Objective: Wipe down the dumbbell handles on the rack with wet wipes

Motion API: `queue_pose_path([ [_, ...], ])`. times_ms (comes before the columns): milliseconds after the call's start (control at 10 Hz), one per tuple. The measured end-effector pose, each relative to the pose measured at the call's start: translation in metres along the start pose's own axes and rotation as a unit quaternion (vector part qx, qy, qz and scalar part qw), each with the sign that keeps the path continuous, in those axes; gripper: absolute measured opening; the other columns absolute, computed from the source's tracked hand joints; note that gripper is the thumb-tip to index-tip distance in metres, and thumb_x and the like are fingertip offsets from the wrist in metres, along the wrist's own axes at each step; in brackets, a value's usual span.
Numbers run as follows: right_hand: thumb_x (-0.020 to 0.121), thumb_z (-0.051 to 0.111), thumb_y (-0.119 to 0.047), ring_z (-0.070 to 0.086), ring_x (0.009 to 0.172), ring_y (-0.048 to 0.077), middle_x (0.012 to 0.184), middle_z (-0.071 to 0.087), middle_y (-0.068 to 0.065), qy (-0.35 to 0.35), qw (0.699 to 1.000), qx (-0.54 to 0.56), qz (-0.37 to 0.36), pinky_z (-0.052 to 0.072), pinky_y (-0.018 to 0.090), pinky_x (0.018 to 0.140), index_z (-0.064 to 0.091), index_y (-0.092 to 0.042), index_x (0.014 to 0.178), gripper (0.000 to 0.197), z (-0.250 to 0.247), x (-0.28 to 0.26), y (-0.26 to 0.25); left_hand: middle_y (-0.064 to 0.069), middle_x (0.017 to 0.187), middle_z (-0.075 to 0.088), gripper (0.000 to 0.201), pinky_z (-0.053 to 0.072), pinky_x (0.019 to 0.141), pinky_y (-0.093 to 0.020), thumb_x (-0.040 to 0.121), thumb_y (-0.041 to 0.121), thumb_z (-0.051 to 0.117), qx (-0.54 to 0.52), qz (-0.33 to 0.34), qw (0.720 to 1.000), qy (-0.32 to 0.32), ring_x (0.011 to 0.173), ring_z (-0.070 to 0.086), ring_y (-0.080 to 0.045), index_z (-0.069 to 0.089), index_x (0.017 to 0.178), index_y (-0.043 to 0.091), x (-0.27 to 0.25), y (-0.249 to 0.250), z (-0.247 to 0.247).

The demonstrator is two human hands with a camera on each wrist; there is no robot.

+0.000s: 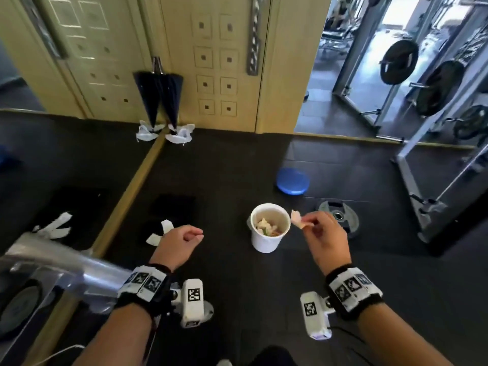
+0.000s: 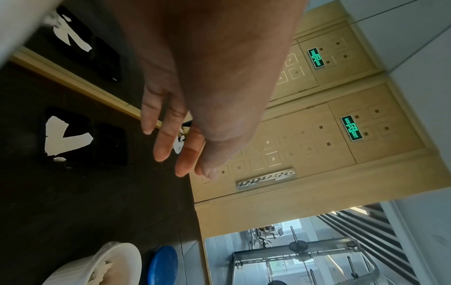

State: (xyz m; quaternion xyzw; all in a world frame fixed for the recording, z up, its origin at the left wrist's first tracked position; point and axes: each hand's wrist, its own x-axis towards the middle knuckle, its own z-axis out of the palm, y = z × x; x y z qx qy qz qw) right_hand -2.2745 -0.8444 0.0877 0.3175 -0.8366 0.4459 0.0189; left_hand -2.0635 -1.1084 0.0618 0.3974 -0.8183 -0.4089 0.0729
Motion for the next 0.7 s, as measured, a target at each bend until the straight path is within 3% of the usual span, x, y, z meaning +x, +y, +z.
queue_pose_path([
  [100, 0.083, 0.067, -0.004, 0.058, 0.073, 0.006, 0.087, 0.059, -0.005, 0.032, 0.999, -0.015, 0.030, 0.037, 0.005, 0.067, 0.066, -0.020, 0.089, 0.018, 0.026, 0.076, 0.027, 0.008, 0.090, 0.071, 0.010, 0.047, 0.081, -0.022, 0.090, 0.028, 0.068, -0.018, -0.034, 0.999, -0.004, 0.090, 0.066, -0.008, 0.071, 0.099, 0.029, 0.050, 0.009, 0.000],
  [200, 0.087, 0.064, -0.009, 0.062, 0.089, 0.029, 0.101, 0.062, 0.007, -0.005, 0.994, -0.044, 0.095, 0.044, 0.024, 0.079, 0.065, -0.014, 0.100, 0.014, 0.064, 0.144, 0.068, 0.005, 0.091, 0.070, 0.011, 0.050, 0.084, -0.026, 0.092, 0.027, 0.067, -0.022, -0.053, 0.998, -0.001, 0.090, 0.066, -0.011, 0.071, 0.101, 0.027, 0.093, 0.015, 0.007],
  [300, 0.085, 0.069, -0.018, 0.059, 0.112, 0.033, 0.122, 0.060, 0.013, -0.153, 0.966, -0.104, 0.179, 0.045, 0.036, 0.097, 0.060, -0.016, 0.121, 0.037, 0.095, 0.186, 0.106, 0.008, 0.089, 0.067, 0.010, 0.041, 0.066, -0.016, 0.092, 0.029, 0.066, -0.018, -0.072, 0.997, 0.018, 0.085, 0.063, -0.007, 0.070, 0.102, 0.028, 0.120, 0.025, 0.011],
  [400, 0.081, 0.074, -0.016, 0.055, 0.122, 0.030, 0.136, 0.054, 0.013, -0.222, 0.951, -0.122, 0.180, 0.039, 0.031, 0.101, 0.052, -0.016, 0.137, 0.060, 0.103, 0.218, 0.126, 0.007, 0.091, 0.067, 0.013, 0.041, 0.070, -0.016, 0.092, 0.027, 0.066, -0.052, -0.089, 0.994, 0.034, 0.090, 0.065, -0.010, 0.071, 0.104, 0.026, 0.140, 0.030, 0.015],
  [500, 0.080, 0.075, -0.003, 0.055, 0.122, 0.031, 0.137, 0.054, 0.017, -0.173, 0.979, -0.061, 0.091, 0.038, 0.036, 0.105, 0.050, -0.009, 0.140, 0.065, 0.087, 0.250, 0.118, 0.007, 0.093, 0.067, 0.014, 0.040, 0.070, -0.015, 0.093, 0.026, 0.065, -0.060, -0.103, 0.992, 0.032, 0.092, 0.063, -0.009, 0.070, 0.106, 0.024, 0.150, 0.037, 0.016],
  [600, 0.086, 0.069, 0.002, 0.061, 0.102, 0.024, 0.122, 0.064, 0.015, -0.124, 0.985, 0.117, -0.027, 0.049, 0.045, 0.098, 0.053, -0.016, 0.134, 0.053, 0.047, 0.283, 0.092, 0.009, 0.093, 0.066, 0.015, 0.038, 0.066, -0.014, 0.094, 0.026, 0.064, -0.056, -0.109, 0.992, 0.036, 0.088, 0.061, -0.005, 0.070, 0.108, 0.025, 0.154, 0.038, 0.015],
  [700, 0.095, 0.065, -0.027, 0.068, 0.102, 0.015, 0.111, 0.072, -0.004, -0.120, 0.963, 0.148, -0.193, 0.051, 0.022, 0.091, 0.058, -0.021, 0.132, 0.038, -0.019, 0.316, 0.053, 0.007, 0.097, 0.068, 0.015, 0.038, 0.069, -0.014, 0.094, 0.026, 0.063, -0.061, -0.116, 0.990, 0.054, 0.091, 0.061, -0.005, 0.069, 0.108, 0.025, 0.157, 0.035, 0.009],
])
